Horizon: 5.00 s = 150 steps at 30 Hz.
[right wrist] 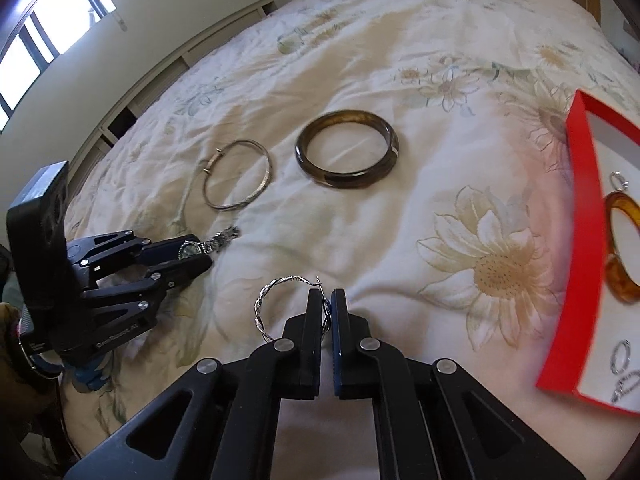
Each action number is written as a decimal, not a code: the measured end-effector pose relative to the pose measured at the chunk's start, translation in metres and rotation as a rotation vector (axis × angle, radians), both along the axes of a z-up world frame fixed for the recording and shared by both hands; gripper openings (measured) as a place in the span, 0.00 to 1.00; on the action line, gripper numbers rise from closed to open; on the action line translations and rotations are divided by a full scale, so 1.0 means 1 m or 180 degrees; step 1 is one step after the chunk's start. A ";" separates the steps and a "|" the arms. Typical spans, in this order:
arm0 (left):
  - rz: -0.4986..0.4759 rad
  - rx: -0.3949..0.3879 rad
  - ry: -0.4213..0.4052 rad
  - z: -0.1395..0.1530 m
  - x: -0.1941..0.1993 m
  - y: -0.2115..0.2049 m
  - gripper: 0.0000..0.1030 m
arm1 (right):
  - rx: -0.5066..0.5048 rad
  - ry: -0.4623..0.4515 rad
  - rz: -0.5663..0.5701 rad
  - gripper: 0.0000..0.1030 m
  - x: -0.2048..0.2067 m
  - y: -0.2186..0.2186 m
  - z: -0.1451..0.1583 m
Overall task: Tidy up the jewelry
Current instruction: 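Grasp the watch with the left tool while the right tool grasps the twisted hoop, then carry the watch and hoop into the red box and open both tools, then withdraw both tools from the box and pause above the bed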
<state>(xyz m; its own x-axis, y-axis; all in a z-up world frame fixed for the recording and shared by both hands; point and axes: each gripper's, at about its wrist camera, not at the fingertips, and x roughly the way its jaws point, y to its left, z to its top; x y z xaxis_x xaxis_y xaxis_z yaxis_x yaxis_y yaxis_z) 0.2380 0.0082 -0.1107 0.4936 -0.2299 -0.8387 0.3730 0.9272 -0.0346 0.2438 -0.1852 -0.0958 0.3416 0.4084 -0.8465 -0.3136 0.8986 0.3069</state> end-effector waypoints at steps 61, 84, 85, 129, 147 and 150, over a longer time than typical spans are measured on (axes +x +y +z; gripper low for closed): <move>-0.0722 -0.0262 0.0328 0.011 0.045 -0.337 0.20 | -0.0682 -0.0219 -0.0625 0.04 0.001 -0.279 0.015; -0.0518 -0.0580 0.0520 0.011 0.064 -0.321 0.34 | -0.1293 -0.0152 -0.0087 0.10 0.015 -0.261 0.016; -0.0507 -0.0590 0.0527 0.011 0.064 -0.321 0.34 | -0.1298 -0.0167 -0.0117 0.10 0.013 -0.261 0.020; 0.0314 -0.0626 -0.0892 0.235 -0.174 -0.091 0.35 | -0.0346 -0.1047 -0.1110 0.42 -0.241 -0.160 0.201; 0.0553 -0.0699 -0.1091 0.260 -0.240 -0.044 0.35 | -0.0373 -0.1471 -0.0881 0.47 -0.306 -0.108 0.244; 0.0581 -0.0687 -0.1061 0.260 -0.240 -0.041 0.35 | -0.0369 -0.1486 -0.0872 0.48 -0.307 -0.106 0.246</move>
